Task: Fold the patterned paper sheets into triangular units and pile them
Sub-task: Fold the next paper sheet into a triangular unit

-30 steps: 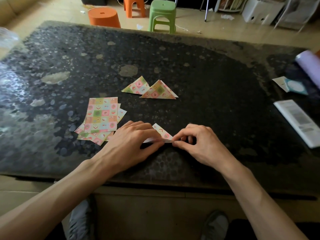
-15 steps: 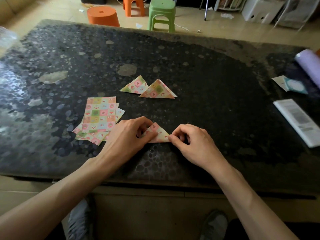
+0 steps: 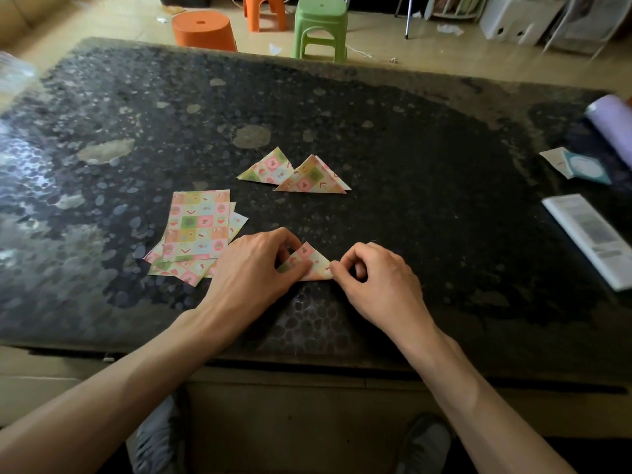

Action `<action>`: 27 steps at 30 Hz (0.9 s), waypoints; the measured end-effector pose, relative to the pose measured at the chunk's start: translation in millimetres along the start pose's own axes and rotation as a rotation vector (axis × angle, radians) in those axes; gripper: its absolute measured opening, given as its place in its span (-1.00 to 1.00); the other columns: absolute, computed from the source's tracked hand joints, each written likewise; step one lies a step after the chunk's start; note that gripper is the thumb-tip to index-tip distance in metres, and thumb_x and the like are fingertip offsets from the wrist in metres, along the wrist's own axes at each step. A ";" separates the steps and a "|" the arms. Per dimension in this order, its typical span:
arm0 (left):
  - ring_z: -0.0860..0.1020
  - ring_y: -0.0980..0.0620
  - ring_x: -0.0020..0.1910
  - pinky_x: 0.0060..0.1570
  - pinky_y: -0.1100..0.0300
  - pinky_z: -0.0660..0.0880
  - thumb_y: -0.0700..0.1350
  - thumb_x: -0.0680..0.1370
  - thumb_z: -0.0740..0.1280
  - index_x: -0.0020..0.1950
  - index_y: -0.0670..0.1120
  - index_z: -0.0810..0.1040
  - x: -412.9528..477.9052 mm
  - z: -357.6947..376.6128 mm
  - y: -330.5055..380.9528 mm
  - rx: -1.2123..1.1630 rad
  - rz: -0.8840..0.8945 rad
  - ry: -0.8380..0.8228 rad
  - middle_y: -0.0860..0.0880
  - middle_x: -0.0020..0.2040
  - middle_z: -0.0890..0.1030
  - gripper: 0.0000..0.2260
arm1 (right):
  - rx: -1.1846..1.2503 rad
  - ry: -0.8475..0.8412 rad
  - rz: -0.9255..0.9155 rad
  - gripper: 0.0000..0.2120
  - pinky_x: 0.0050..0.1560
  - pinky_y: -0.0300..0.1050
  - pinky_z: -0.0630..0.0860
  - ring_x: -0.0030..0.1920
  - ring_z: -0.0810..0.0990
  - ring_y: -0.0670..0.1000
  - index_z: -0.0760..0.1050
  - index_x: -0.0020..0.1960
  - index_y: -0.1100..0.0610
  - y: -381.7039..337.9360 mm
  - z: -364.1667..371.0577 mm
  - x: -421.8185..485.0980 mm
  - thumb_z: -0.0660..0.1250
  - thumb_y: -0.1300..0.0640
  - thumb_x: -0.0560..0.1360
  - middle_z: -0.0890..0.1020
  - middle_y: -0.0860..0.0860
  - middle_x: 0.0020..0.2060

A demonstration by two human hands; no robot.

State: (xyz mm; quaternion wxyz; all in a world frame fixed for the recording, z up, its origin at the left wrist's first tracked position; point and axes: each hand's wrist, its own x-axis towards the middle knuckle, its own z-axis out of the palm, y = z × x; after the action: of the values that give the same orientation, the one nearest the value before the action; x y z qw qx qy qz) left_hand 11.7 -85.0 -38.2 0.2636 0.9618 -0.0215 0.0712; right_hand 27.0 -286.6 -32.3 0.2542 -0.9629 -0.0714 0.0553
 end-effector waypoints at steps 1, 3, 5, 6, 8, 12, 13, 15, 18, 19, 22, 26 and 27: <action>0.49 0.25 -0.29 -0.36 0.31 0.26 0.19 0.56 0.40 0.11 0.10 0.62 -0.1 0.0 0.1 0.004 0.001 0.004 0.20 -0.28 0.53 -0.77 | -0.009 0.008 -0.001 -0.78 -0.15 -0.18 0.49 -0.09 0.50 -0.15 0.49 -0.14 -0.11 -0.4 1.1 -0.2 0.35 -0.20 0.59 0.50 -0.20 -0.16; 0.49 0.24 -0.27 -0.34 0.30 0.29 0.19 0.56 0.40 0.12 0.10 0.62 -0.8 0.2 0.8 0.013 0.003 0.002 0.19 -0.27 0.53 -0.77 | -0.030 0.023 -0.005 -0.77 -0.18 -0.20 0.44 -0.09 0.49 -0.16 0.48 -0.14 -0.11 -1.4 2.2 -0.8 0.34 -0.21 0.59 0.48 -0.21 -0.18; 0.51 0.22 -0.25 -0.32 0.28 0.34 0.19 0.57 0.39 0.12 0.09 0.61 -1.4 0.6 1.1 0.016 0.010 0.007 0.19 -0.26 0.53 -0.77 | -0.043 0.035 -0.006 -0.78 -0.21 -0.22 0.39 -0.09 0.47 -0.16 0.47 -0.14 -0.11 -2.4 2.7 -1.3 0.34 -0.20 0.59 0.46 -0.21 -0.19; 0.52 0.21 -0.24 -0.31 0.27 0.36 0.19 0.57 0.39 0.11 0.09 0.60 -1.5 0.7 1.1 0.020 0.016 0.012 0.18 -0.26 0.53 -0.77 | -0.045 0.038 -0.004 -0.78 -0.21 -0.22 0.39 -0.09 0.47 -0.16 0.46 -0.14 -0.12 -2.7 2.8 -1.7 0.34 -0.20 0.59 0.46 -0.21 -0.19; 0.52 0.20 -0.22 -0.31 0.25 0.38 0.20 0.56 0.39 0.11 0.09 0.59 -1.5 0.8 0.7 0.031 0.019 0.018 0.18 -0.24 0.52 -0.77 | -0.044 0.041 -0.006 -0.78 -0.20 -0.21 0.39 -0.09 0.47 -0.16 0.46 -0.14 -0.12 -3.2 2.8 -2.1 0.34 -0.20 0.59 0.46 -0.20 -0.19; 0.51 0.19 -0.20 -0.31 0.19 0.43 0.21 0.56 0.39 0.13 0.14 0.50 -3.9 1.7 0.3 0.025 0.028 0.023 0.19 -0.17 0.50 -0.75 | -0.045 0.039 -0.004 -0.78 -0.22 -0.22 0.38 -0.09 0.46 -0.16 0.46 -0.13 -0.11 -4.1 2.0 -2.9 0.35 -0.20 0.59 0.45 -0.19 -0.19; 0.51 0.19 -0.19 -0.30 0.17 0.45 0.22 0.56 0.38 0.14 0.16 0.49 -4.6 1.7 0.6 0.022 0.034 0.026 0.18 -0.14 0.49 -0.76 | -0.044 0.036 -0.001 -0.78 -0.23 -0.24 0.36 -0.10 0.46 -0.16 0.46 -0.13 -0.11 -4.8 1.7 -3.0 0.35 -0.19 0.59 0.45 -0.19 -0.19; 0.51 0.19 -0.18 -0.30 0.18 0.44 0.24 0.57 0.35 0.15 0.19 0.50 -5.6 2.2 1.1 0.023 0.045 0.026 0.17 -0.09 0.50 -0.78 | -0.041 0.036 0.003 -0.78 -0.25 -0.26 0.33 -0.10 0.46 -0.16 0.46 -0.13 -0.10 -5.3 1.7 -3.2 0.35 -0.18 0.59 0.46 -0.18 -0.19; 0.52 0.23 -0.19 -0.30 0.24 0.42 0.25 0.58 0.33 0.16 0.23 0.59 -5.3 3.1 0.1 0.031 0.044 0.025 0.16 -0.07 0.52 -0.79 | -0.046 0.034 0.009 -0.78 -0.26 -0.28 0.32 -0.10 0.45 -0.16 0.45 -0.14 -0.11 -6.3 1.3 -2.9 0.36 -0.18 0.59 0.46 -0.19 -0.19; 0.51 0.24 -0.19 -0.30 0.25 0.42 0.24 0.59 0.33 0.16 0.24 0.62 -4.8 3.2 -0.8 0.026 0.038 0.027 0.17 -0.08 0.52 -0.79 | -0.046 0.031 0.012 -0.78 -0.27 -0.29 0.31 -0.11 0.45 -0.16 0.44 -0.14 -0.11 -6.7 1.3 -2.8 0.36 -0.18 0.59 0.46 -0.19 -0.19; 0.48 0.31 -0.22 -0.34 0.32 0.34 0.21 0.60 0.32 0.16 0.24 0.66 -3.8 3.5 -3.4 0.005 0.024 0.032 0.20 -0.12 0.49 -0.80 | -0.047 0.033 0.013 -0.78 -0.27 -0.30 0.30 -0.11 0.45 -0.16 0.43 -0.14 -0.12 -7.1 1.6 -2.8 0.35 -0.16 0.60 0.45 -0.19 -0.19; 0.47 0.31 -0.21 -0.34 0.32 0.29 0.20 0.61 0.31 0.19 0.25 0.66 -4.8 3.3 -2.7 -0.006 0.020 0.032 0.21 -0.13 0.47 -0.79 | -0.047 0.035 0.018 -0.79 -0.26 -0.28 0.31 -0.08 0.45 -0.15 0.44 -0.13 -0.11 -7.4 2.0 -2.3 0.34 -0.16 0.61 0.46 -0.18 -0.17; 0.47 0.31 -0.21 -0.34 0.32 0.29 0.19 0.62 0.31 0.19 0.25 0.66 -5.2 3.1 -2.3 -0.010 0.021 0.031 0.20 -0.13 0.47 -0.79 | -0.046 0.035 0.019 -0.80 -0.25 -0.27 0.32 -0.08 0.46 -0.15 0.45 -0.13 -0.11 -7.4 2.0 -2.2 0.34 -0.16 0.61 0.46 -0.18 -0.17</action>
State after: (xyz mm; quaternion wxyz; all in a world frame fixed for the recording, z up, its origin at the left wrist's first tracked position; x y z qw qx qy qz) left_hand 7.2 -84.6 -42.7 0.2679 0.9590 -0.0277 0.0887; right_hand 23.8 -279.7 -30.2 0.2325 -0.9700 -0.0591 0.0394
